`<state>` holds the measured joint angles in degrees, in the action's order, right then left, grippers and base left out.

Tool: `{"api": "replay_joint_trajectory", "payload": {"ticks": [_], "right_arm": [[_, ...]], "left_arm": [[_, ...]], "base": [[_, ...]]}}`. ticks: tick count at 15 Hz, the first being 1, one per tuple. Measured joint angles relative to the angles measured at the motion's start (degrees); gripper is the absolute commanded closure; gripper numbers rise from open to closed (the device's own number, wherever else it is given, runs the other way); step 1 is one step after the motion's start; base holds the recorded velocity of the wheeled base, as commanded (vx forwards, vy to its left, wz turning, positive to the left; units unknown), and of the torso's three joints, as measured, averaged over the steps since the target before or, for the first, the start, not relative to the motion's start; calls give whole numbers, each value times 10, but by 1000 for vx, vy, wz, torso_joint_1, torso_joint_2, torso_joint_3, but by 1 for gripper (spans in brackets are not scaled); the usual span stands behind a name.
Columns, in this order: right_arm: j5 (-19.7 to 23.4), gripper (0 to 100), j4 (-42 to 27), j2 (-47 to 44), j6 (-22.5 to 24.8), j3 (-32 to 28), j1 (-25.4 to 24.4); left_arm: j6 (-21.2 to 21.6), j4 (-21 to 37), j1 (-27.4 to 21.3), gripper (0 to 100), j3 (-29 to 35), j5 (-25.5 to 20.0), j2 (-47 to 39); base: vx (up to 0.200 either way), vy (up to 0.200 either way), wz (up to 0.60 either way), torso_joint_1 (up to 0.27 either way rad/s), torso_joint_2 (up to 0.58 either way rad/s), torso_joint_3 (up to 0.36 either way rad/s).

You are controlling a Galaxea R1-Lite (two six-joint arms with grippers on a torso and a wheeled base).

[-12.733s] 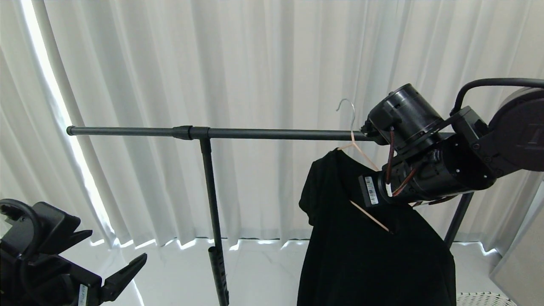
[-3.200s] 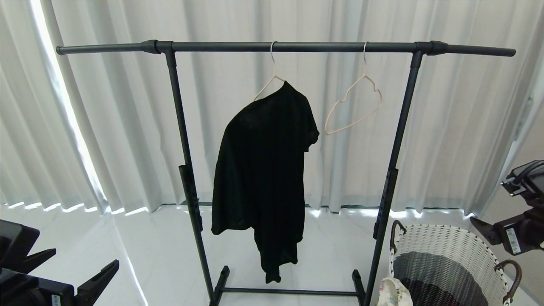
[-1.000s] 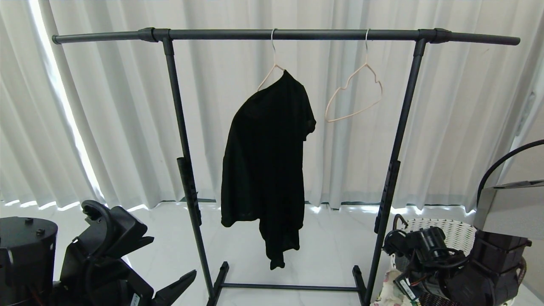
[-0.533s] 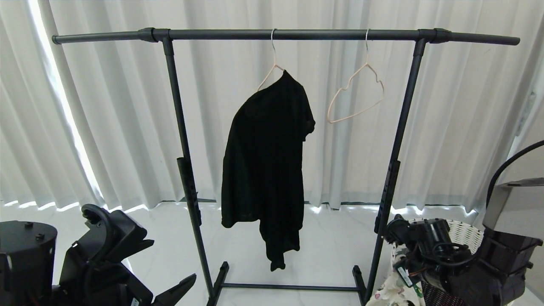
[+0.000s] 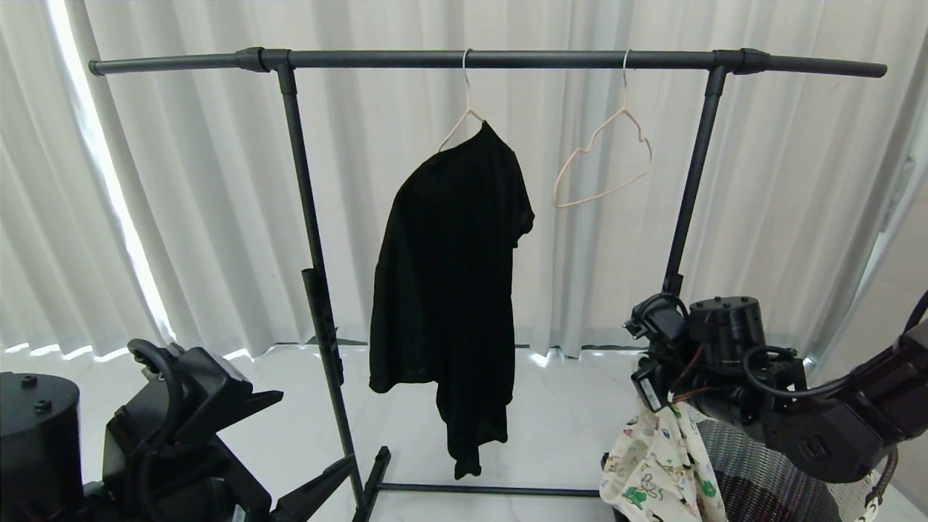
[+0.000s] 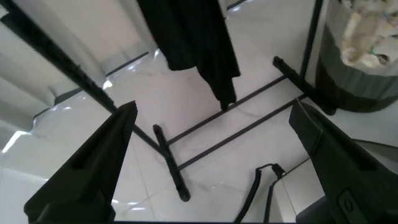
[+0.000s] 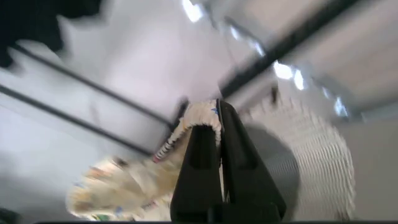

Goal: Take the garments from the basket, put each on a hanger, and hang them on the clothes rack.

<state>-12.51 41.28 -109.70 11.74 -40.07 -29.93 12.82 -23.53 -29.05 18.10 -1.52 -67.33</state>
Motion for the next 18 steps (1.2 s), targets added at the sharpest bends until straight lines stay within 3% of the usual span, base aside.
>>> {"api": "replay_joint_trajectory", "payload": {"ticks": [3,6,8,10,13,18], "right_arm": [[7,100,-52,29,-38,-68,-63],[25,100,-74,41,-49,-137,-134],[27,100,-85,45,-50,-168,-165],[29,100,-92,47,-50,-191,-184],[30,100,-96,50,-50,-206,-211],[30,100,-96,53,-51,-222,-236]], "left_arm": [[-18,-12,-44,0,7,0,-1],[-129,-22,-137,0,55,0,-7],[-148,-22,-164,0,81,0,-24],[-154,-22,-172,0,87,-1,-48],[-213,-33,-171,0,92,0,-108],[-236,-85,-168,0,98,1,-221]], "base": [[0,0,0,0,0,0],[0,0,0,0,0,0],[0,0,0,0,0,0],[0,0,0,0,0,0],[0,0,0,0,0,0],[0,0,0,0,0,0]]}}
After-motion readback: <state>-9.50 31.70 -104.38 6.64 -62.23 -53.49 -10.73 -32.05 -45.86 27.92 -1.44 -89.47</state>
